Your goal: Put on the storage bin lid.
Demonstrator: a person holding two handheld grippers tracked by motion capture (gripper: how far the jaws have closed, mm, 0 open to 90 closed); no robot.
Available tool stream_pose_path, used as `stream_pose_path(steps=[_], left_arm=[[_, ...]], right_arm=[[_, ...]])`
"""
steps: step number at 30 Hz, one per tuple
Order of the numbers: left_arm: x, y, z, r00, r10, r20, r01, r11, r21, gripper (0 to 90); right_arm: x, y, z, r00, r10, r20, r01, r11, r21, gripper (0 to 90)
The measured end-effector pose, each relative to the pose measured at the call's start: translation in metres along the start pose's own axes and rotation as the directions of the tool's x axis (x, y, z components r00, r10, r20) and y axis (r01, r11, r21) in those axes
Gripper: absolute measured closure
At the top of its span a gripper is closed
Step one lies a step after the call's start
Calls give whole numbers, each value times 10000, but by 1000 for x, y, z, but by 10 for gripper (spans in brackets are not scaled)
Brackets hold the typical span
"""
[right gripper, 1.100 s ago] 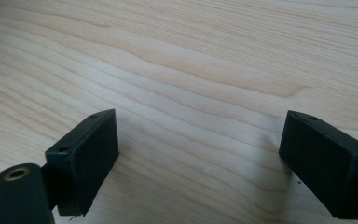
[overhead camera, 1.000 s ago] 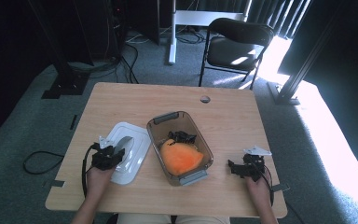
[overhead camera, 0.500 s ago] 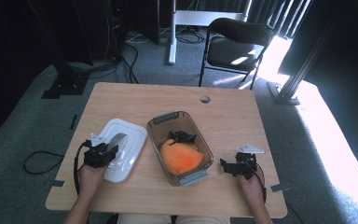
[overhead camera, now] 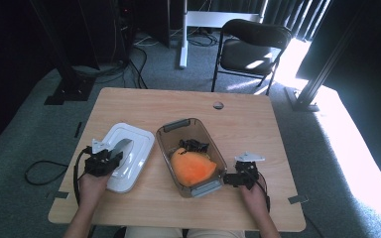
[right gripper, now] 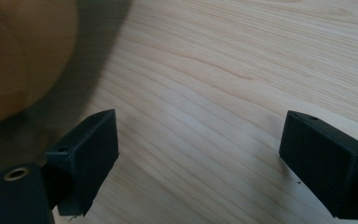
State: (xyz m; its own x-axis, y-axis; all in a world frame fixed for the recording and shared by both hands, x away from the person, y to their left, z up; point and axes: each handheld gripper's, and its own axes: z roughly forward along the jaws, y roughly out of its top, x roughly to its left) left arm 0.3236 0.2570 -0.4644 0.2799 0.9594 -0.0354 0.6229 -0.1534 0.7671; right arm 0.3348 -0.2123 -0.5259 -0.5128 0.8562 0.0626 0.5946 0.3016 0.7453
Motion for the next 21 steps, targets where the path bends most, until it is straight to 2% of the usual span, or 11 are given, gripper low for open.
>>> stream_pose_path(steps=[6, 8, 13, 17, 21], left_arm=[[6, 2, -9, 10000, -37, -20, 36, 9999, -149, 676], [8, 4, -12, 10000, -69, -10, 69, 9998, -187, 676], [9, 7, -19, 10000, -44, -16, 44, 9996, -262, 676], [10, 9, -24, 10000, 45, -37, -47, 9995, -301, 676], [12, 10, -29, 10000, -70, -23, 69, 9991, -424, 676]], right_arm=[[10, 1, 3, 9992, -122, -378, 125, 9999, 59, 124], [13, 2, 3, 9994, -259, -216, 260, 9996, 49, 131], [14, 1, 3, 9991, -265, -320, 266, 9996, 29, 137], [18, 1, 3, 9977, -229, -640, 227, 9997, -34, 139], [26, 3, 5, 9961, -381, -794, 386, 9992, 43, 139]])
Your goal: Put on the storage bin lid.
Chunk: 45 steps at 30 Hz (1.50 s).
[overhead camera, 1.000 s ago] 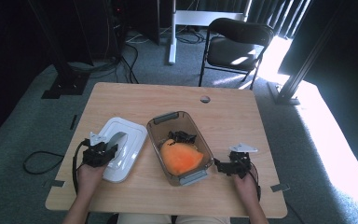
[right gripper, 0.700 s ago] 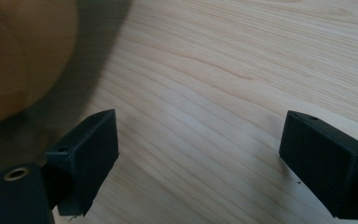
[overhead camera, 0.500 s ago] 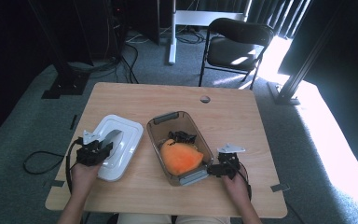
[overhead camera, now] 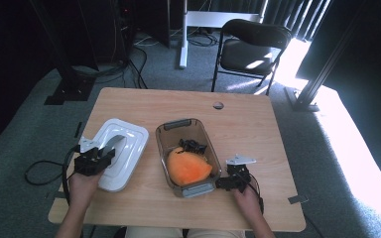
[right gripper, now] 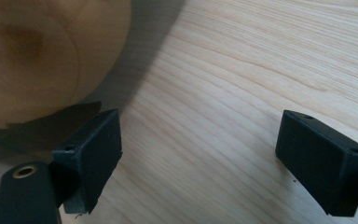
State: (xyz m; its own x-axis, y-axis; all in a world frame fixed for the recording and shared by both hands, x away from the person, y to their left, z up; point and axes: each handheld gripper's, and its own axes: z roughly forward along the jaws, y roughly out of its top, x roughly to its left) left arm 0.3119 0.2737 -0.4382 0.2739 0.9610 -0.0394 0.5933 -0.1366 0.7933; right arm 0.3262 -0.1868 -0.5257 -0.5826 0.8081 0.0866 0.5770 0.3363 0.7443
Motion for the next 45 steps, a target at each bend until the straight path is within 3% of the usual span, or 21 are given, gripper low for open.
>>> stream_pose_path(steps=[9, 14, 18, 23, 35, 39, 40, 45], left_arm=[[6, 13, -15, 9999, -105, 126, 110, 9990, -435, 676], [1, 30, -27, 9996, 218, 152, -207, 9972, -716, 676], [1, 38, -32, 9994, 135, 303, -106, 9953, -958, 676], [-4, 48, -36, 9986, 329, 411, -284, 9939, -1068, 676], [-30, 68, -31, 9911, 796, 1071, -655, 9895, -1289, 676], [-43, 75, -28, 9857, 1042, 1325, -863, 9872, -1339, 676], [-50, 77, -26, 9818, 1205, 1467, -1017, 9863, -1296, 676], [-70, 85, -15, 9728, 1443, 1810, -1223, 9843, -1271, 676]], right_arm=[[11, 4, 5, 9998, -183, 43, 183, 9998, -114, 138], [20, 8, 10, 9993, -365, -68, 365, 9993, 24, 138], [31, 13, 15, 9981, -610, 21, 610, 9981, 5, 126], [43, 19, 24, 9978, -664, -82, 665, 9977, 108, 125], [65, 32, 42, 9970, -760, -140, 763, 9967, 269, 125], [72, 37, 47, 9962, -865, -138, 869, 9957, 316, 125], [75, 39, 50, 9956, -923, -151, 928, 9952, 315, 125], [75, 38, 49, 9961, -863, -185, 867, 9959, 243, 118]])
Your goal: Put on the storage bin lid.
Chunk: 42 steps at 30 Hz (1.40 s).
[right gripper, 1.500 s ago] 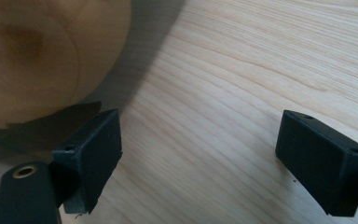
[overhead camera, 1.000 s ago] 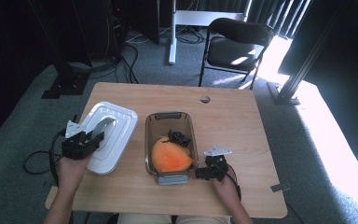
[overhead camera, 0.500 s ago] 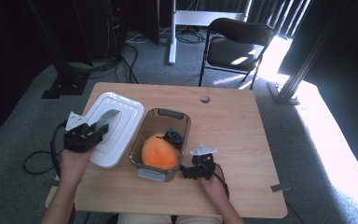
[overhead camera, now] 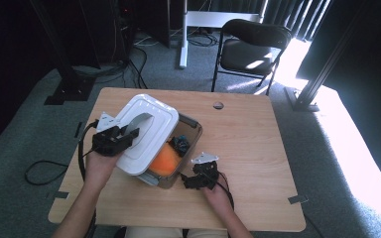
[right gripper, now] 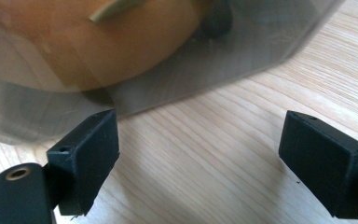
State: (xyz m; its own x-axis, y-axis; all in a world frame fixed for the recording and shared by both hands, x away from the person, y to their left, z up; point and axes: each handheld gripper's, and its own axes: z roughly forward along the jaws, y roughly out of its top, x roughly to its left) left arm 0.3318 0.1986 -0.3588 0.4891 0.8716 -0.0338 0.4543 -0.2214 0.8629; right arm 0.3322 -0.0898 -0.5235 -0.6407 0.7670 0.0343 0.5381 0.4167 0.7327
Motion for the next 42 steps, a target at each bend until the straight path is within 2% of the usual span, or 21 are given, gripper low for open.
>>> stream_pose_path(steps=[3, 8, 10, 14, 17, 20, 22, 26, 29, 34, 39, 42], left_arm=[[-6, 2, 8, 9998, 19, 194, -21, 9999, 100, 676], [-21, 4, 24, 9987, 95, 504, -112, 9993, 348, 676], [-23, 4, 26, 9985, 59, 546, -79, 9993, 366, 676], [-35, 6, 40, 9965, -35, 830, -18, 9979, 647, 676], [-43, 6, 49, 9969, 18, 783, -84, 9964, 841, 676], [-48, 6, 54, 9958, -90, 915, 8, 9960, 889, 675], [-51, 5, 56, 9966, -40, 828, -39, 9955, 951, 675], [-50, 2, 59, 9966, -261, 782, 174, 9938, 1096, 676], [-51, 1, 59, 9977, -220, 649, 148, 9939, 1094, 675], [-53, -1, 56, 9978, -193, 641, 119, 9935, 1129, 675], [-54, -3, 54, 9972, -372, 642, 296, 9930, 1143, 675], [-59, -4, 54, 9988, -129, 467, 74, 9933, 1158, 674]], right_arm=[[-4, -3, -3, 9999, -21, 160, 20, 10000, 37, 118], [-18, -11, -13, 9989, 246, 405, -242, 9997, -93, 118], [-22, -12, -15, 9986, 276, 447, -271, 9996, -115, 118], [-32, -15, -24, 9966, 477, 665, -460, 9986, -278, 118], [-37, -15, -29, 9952, 650, 736, -620, 9972, -423, 118], [-40, -16, -32, 9944, 715, 781, -677, 9965, -493, 118], [-41, -17, -33, 9939, 779, 775, -741, 9960, -508, 118], [-43, -18, -35, 9936, 785, 815, -747, 9961, -478, 118], [-45, -18, -36, 9931, 865, 790, -822, 9951, -556, 118], [-45, -17, -37, 9932, 870, 768, -825, 9948, -602, 118], [-46, -17, -37, 9932, 886, 760, -842, 9946, -602, 118], [-46, -18, -36, 9930, 898, 762, -855, 9946, -584, 118]])
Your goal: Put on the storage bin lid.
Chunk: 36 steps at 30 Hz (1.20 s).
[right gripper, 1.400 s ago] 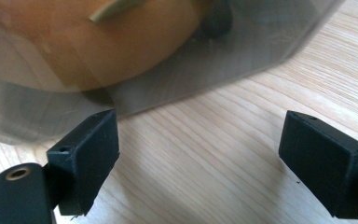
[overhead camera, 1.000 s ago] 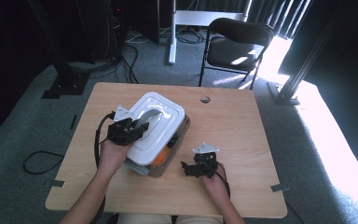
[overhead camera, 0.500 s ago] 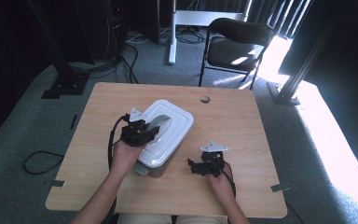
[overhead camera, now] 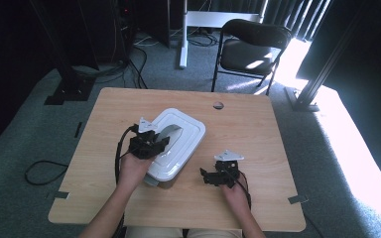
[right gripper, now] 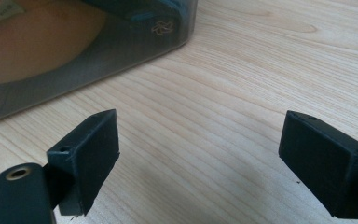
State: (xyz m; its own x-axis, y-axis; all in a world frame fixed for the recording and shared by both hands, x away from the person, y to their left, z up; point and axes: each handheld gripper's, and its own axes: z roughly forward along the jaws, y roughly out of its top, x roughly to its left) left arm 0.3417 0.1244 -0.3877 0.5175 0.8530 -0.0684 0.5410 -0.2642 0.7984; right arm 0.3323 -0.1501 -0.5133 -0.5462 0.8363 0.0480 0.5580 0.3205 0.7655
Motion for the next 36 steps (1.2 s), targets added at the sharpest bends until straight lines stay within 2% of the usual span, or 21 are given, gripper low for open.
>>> stream_pose_path(steps=[5, 10, 11, 12, 13, 14, 16, 19, 21, 22, 23, 24, 26, 28, 29, 31, 33, 36], left_arm=[[-1, 1, 2, 9997, 45, -245, -45, 10000, 11, 674], [0, -2, 3, 9996, 7, -275, -6, 10000, 29, 673], [6, -6, 5, 9994, -309, -141, 309, 9995, -55, 673], [8, -8, 5, 9990, -440, 39, 440, 9990, -108, 673], [8, -8, 4, 9991, -423, 29, 423, 9991, -102, 673], [4, -7, 4, 9997, -166, -167, 166, 9999, -8, 673], [3, -5, 5, 9996, -33, -271, 35, 10000, 65, 672], [7, -6, 5, 9998, -215, 58, 215, 9998, -50, 669], [9, -6, 6, 9996, -187, 205, 188, 9998, -17, 655], [9, -6, 7, 9993, -33, 376, 30, 10000, 88, 591], [9, -5, 7, 9984, -47, 556, 46, 10000, 34, 473], [9, -4, 6, 9985, -82, 550, 80, 10000, 40, 411], [7, -2, 4, 9972, 223, 720, -229, 9997, 79, 321], [6, -2, 4, 9978, 286, 594, -293, 9995, 117, 254], [5, -1, 2, 9954, 419, 861, -441, 9987, 239, 179], [3, 0, -1, 9937, 497, 1005, -513, 9986, 134, 178], [3, 1, -4, 9892, 575, 1345, -610, 9979, 219, 107], [3, 1, -8, 9894, 770, 1228, -810, 9963, 281, 98]], right_arm=[[1, 0, 0, 10000, 11, -36, -11, 10000, 12, 118], [0, -1, 0, 10000, 38, -70, -38, 10000, -19, 118], [0, -1, 0, 10000, 66, -71, -66, 10000, -28, 118], [-1, -1, 0, 9999, 85, -94, -85, 10000, -45, 118], [-1, -1, 0, 9999, 98, -102, -99, 9999, -42, 118], [-1, -1, 0, 9999, 93, -109, -94, 9999, -45, 118], [-1, -1, 0, 10000, 55, -64, -55, 10000, -22, 118], [-1, 0, 0, 9999, 88, -92, -88, 10000, -23, 118], [-1, 0, 0, 9999, 113, -113, -114, 9999, -81, 118], [-1, 0, 0, 9998, 131, -124, -132, 9999, -80, 118], [-2, 0, 0, 9999, 132, -105, -133, 9999, -67, 118], [-2, 0, -1, 9998, 142, -101, -143, 9999, -81, 118], [-3, 0, 0, 9998, 170, -96, -171, 9998, -62, 118], [-3, 0, -1, 9998, 169, -97, -169, 9998, -60, 118], [-3, -1, -1, 9998, 172, -108, -173, 9998, -79, 118], [-4, -1, -2, 9997, 211, -105, -212, 9998, -57, 118], [-5, -1, -2, 9996, 278, -98, -278, 9996, -48, 118], [-7, -1, -4, 9996, 256, -78, -257, 9997, -51, 118]])
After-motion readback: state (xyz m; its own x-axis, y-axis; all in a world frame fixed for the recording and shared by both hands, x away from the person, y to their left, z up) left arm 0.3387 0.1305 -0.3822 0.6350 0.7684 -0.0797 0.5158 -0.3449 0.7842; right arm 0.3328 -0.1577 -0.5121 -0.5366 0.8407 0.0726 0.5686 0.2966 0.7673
